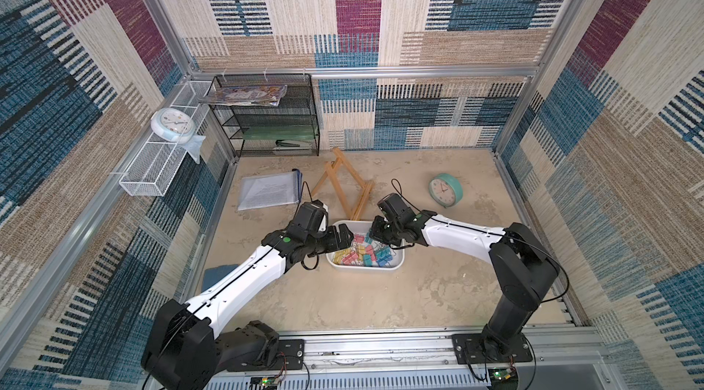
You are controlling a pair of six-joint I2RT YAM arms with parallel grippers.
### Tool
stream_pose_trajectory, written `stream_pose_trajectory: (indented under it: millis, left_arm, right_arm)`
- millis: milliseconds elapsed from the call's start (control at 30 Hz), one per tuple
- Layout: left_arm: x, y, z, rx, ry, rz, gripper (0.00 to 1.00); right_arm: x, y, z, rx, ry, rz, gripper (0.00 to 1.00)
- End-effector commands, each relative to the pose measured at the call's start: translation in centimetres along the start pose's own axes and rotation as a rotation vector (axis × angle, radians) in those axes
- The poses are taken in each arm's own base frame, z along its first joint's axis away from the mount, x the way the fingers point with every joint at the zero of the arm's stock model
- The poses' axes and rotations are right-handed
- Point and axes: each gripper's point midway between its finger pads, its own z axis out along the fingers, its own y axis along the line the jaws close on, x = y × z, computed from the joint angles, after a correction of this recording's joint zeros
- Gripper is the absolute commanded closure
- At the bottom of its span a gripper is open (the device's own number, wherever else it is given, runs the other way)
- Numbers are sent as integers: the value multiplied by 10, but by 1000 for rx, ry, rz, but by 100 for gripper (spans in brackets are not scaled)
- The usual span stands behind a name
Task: Take out the binder clips from the storage box
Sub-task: Pick up the binder clip from the storage box.
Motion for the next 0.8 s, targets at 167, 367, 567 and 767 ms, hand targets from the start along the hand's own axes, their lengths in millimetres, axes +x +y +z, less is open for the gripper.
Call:
stream_pose_trajectory:
  millis: [167,367,567,767]
  left_arm:
    - [-7,-5,-8,15,-35,18,1]
    - [-20,-23,-12,100,-94,8,1]
    - [-25,-35,-10,166,-111,-5,1]
    - [-23,-41,-8,191,-90,19,1]
  right_arm:
    - [-17,32,-32,-174,-111,-12,100]
    - [-33,43,-58,-280,-253,-45,100]
    - [-34,56,-62,-346,-273,-119,100]
    - [-32,53,-68,-387,-291,-86,100]
